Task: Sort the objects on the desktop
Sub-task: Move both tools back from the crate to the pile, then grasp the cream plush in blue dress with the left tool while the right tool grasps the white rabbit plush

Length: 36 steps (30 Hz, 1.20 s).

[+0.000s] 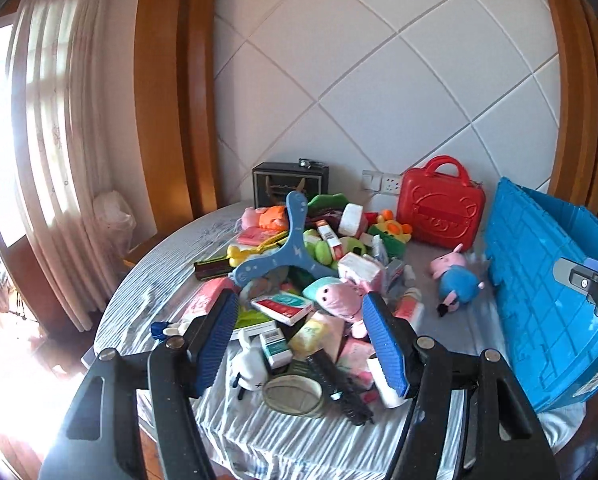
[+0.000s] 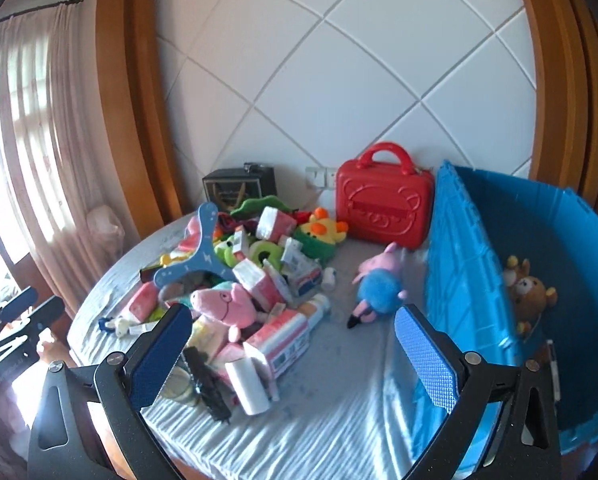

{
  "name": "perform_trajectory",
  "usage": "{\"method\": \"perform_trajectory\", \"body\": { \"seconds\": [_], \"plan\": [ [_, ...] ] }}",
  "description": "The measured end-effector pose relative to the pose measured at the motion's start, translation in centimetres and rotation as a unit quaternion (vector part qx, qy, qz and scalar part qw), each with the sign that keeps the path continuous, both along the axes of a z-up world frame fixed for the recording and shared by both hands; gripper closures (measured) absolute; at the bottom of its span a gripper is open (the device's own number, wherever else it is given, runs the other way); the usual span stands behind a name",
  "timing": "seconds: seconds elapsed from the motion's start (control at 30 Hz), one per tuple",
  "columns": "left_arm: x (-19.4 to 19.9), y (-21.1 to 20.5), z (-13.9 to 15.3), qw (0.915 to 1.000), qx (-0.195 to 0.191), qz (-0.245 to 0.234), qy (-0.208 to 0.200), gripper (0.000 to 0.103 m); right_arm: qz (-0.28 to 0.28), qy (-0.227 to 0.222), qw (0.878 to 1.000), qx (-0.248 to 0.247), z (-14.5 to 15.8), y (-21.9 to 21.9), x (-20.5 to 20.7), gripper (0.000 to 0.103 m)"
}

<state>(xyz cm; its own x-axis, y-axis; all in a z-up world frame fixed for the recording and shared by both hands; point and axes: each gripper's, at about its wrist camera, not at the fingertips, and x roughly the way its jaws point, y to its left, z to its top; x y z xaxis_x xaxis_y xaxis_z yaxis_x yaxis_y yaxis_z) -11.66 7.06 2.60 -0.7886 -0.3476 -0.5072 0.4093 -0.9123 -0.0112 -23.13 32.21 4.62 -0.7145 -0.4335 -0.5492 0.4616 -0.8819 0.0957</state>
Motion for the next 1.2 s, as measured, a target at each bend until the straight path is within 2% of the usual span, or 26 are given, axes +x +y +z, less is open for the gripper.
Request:
{"method": "perform_trajectory", "body": {
  "seconds": [0.2,0.33,0.47,0.67,0.83,0.97,1.1,1.2],
  "plan": [
    [0.5,-8.8,-4.2,0.9968,0.028,0.062,-0.041,0.039,-0.004,-0.050,0.998,0.041,-4.3,-4.6,-2.9,0.000],
    [-0.4,-14.7,-7.1,0.9872,0.067,0.118,-0.084,0.039,-0.004,-0.065,0.996,0.061,-6.5,-6.8,-5.5,0.000],
    [-1.4,-18.7,-8.9,0.9800,0.074,0.153,-0.104,0.039,0.012,-0.085,0.995,0.055,-8.7,-9.2,-9.2,0.000],
    [-2.9,-23.0,-12.1,0.9722,0.086,0.173,-0.132,0.039,0.027,-0.115,0.991,0.055,-11.6,-12.7,-13.8,0.000],
    [-4.2,-25.2,-15.0,0.9687,0.098,0.161,-0.161,0.039,0.034,-0.130,0.988,0.074,-13.3,-15.1,-15.4,0.000],
    [-5.5,-26.8,-17.7,0.9674,0.108,0.131,-0.188,0.039,0.036,-0.147,0.986,0.075,-14.5,-17.5,-15.2,0.000],
    [-7.4,-28.8,-19.8,0.9696,0.102,0.077,-0.208,0.039,0.037,-0.162,0.983,0.078,-15.9,-21.3,-13.7,0.000],
    [-9.1,-30.2,-21.1,0.9710,0.090,0.009,-0.221,0.039,0.024,-0.172,0.981,0.090,-17.2,-24.7,-11.8,0.000]
  ]
}}
